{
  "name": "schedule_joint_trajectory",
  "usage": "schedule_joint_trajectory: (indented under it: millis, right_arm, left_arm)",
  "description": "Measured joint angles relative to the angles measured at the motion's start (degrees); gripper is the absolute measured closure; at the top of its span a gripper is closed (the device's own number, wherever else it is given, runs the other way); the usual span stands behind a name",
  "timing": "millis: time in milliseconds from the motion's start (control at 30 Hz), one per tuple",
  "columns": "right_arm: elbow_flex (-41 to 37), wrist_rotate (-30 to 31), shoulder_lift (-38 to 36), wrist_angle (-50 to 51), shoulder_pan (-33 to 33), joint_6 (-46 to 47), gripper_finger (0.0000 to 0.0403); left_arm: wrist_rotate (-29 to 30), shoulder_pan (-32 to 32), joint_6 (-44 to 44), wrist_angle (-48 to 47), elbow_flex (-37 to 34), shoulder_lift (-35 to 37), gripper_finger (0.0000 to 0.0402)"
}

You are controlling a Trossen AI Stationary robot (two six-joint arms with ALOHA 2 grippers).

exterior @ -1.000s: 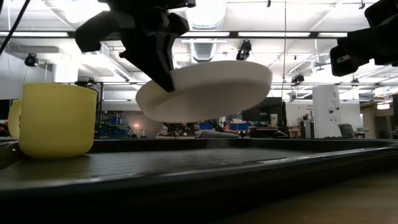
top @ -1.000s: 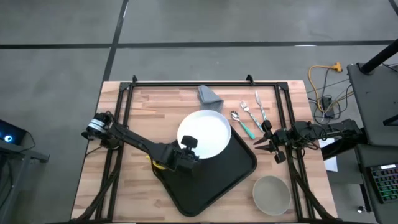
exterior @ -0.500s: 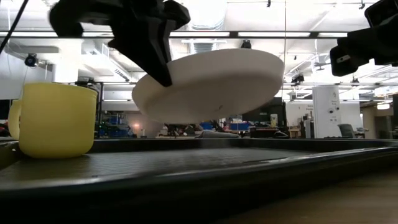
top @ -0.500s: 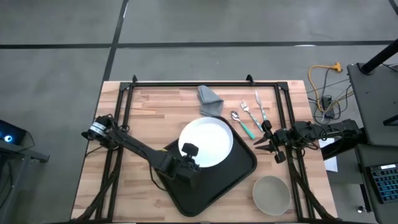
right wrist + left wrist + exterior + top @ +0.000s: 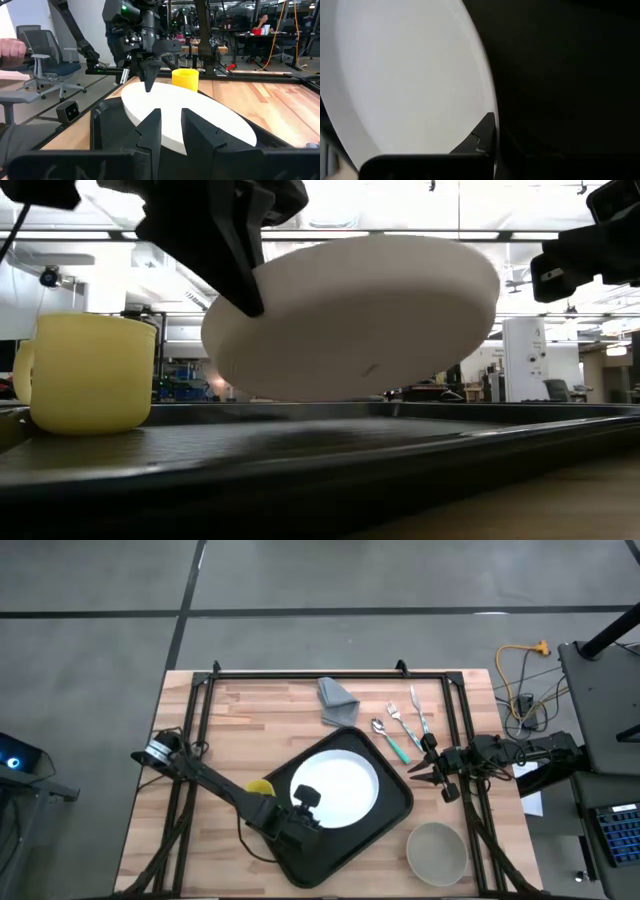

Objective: Set up tray
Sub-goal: Put the white plate on the black tray below the yellow mug

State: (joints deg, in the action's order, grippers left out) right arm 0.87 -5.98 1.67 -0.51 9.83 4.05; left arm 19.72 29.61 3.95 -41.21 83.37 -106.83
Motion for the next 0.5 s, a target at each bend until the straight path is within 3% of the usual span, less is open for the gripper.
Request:
schedule_joint_trajectory:
  millis: [500]
  right_arm:
    - [0.0, 0.0, 0.0, 0.0, 0.0, 0.0, 0.0335]
  left_arm:
    - [-7.6, 4.6, -6.3, 0.6, 0.0, 0.0, 0.0402]
